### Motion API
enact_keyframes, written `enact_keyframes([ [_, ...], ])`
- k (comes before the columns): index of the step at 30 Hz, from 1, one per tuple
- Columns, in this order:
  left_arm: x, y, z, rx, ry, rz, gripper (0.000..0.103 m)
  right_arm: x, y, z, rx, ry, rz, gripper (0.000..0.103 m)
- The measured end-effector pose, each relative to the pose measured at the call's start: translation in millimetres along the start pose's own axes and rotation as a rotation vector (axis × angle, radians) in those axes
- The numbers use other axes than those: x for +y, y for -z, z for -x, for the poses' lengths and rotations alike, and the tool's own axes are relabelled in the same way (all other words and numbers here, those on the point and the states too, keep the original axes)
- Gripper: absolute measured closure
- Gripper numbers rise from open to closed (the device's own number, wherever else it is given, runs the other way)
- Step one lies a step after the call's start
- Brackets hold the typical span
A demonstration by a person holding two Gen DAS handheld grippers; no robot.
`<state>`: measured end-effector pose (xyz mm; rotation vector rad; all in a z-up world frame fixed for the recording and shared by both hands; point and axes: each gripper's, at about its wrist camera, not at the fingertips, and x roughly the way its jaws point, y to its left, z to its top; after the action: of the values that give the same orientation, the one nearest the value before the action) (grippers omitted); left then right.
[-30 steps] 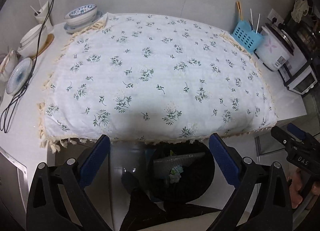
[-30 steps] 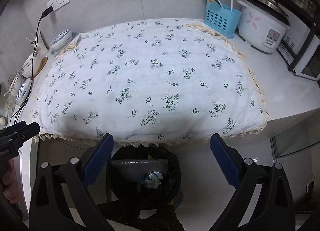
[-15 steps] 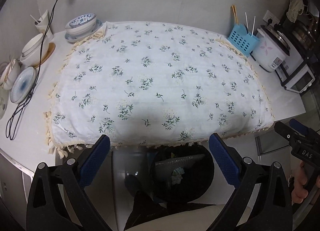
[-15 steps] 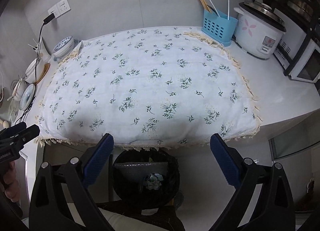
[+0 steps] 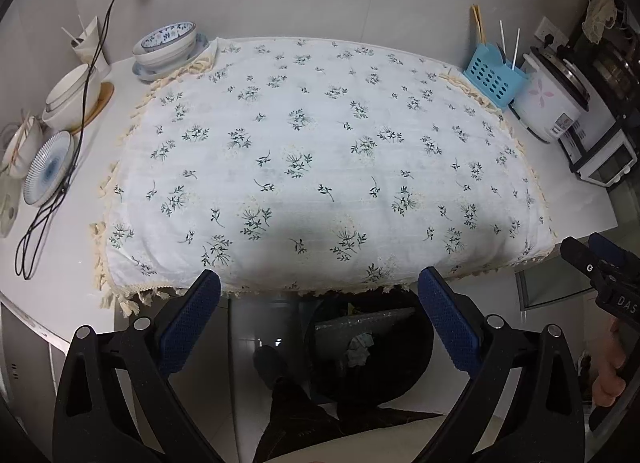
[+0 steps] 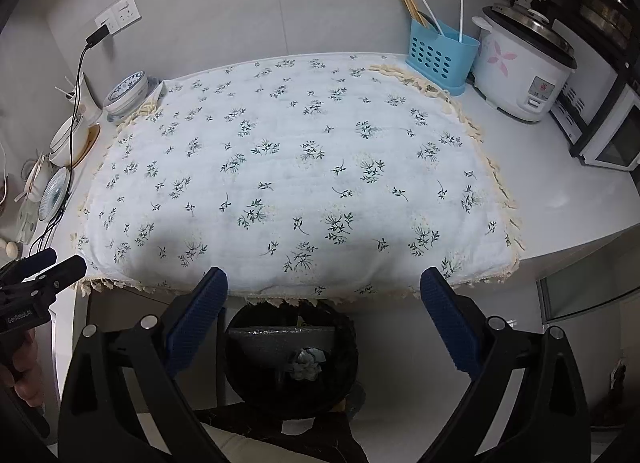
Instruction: Collect trash
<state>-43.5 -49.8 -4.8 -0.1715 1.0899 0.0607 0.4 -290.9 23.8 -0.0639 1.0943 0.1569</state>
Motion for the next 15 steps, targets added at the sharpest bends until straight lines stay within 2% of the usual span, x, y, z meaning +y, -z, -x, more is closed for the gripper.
enact_keyframes([
  [15, -0.9, -2.6, -0.3, 0.003, -0.026, -0.004, 0.006, 0.7, -4.5, -1.8, 0.01, 0.0, 0.001, 0.01],
])
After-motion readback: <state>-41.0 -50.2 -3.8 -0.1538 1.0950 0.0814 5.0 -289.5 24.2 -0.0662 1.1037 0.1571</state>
